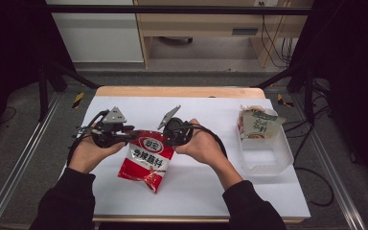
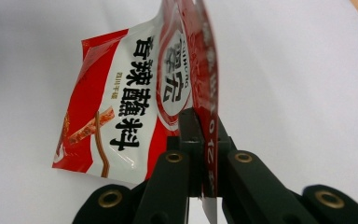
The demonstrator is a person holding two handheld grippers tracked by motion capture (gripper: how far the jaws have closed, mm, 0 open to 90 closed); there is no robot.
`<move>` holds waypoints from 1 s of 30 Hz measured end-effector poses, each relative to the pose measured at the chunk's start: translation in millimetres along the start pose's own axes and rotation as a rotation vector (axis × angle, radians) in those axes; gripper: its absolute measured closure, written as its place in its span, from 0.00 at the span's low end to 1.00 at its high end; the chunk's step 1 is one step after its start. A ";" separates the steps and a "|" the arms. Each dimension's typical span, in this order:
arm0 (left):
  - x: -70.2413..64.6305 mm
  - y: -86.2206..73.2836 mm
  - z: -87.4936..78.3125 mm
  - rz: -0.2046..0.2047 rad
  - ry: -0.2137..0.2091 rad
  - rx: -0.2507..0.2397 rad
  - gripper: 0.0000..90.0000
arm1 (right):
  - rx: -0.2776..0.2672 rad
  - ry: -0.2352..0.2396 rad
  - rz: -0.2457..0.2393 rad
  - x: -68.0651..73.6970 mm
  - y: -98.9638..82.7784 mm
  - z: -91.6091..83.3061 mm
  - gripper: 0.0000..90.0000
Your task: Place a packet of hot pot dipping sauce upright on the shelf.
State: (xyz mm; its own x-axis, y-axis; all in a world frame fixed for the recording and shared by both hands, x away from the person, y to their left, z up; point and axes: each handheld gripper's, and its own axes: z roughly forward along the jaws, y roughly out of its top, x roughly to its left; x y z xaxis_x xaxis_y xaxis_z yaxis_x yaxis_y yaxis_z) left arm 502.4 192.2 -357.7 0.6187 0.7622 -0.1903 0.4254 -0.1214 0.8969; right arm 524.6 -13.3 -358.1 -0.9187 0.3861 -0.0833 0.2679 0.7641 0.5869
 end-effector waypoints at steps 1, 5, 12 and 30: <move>2.1 -0.2 -0.6 -0.011 0.001 -0.002 0.56 | 0.000 0.000 -0.005 -0.2 0.0 0.8 1.00; 9.0 -5.3 -4.5 -0.028 0.021 0.000 0.33 | -0.004 -0.010 0.001 -2.9 -0.2 2.6 1.00; 22.8 -23.3 -20.5 -0.053 0.053 -0.012 0.18 | -0.040 -0.019 0.018 -10.8 1.7 -6.9 1.00; 41.1 -65.3 -25.9 -0.059 0.081 0.064 0.12 | -0.056 -0.056 0.025 -26.1 16.1 -65.9 1.00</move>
State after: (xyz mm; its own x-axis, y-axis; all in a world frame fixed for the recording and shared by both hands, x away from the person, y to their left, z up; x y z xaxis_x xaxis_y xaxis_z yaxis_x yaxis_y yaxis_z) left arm 483.0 247.9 -413.7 0.5374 0.8176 -0.2069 0.5026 -0.1135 0.8570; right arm 533.7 -45.1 -293.4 -0.8939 0.4341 -0.1121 0.2722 0.7241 0.6337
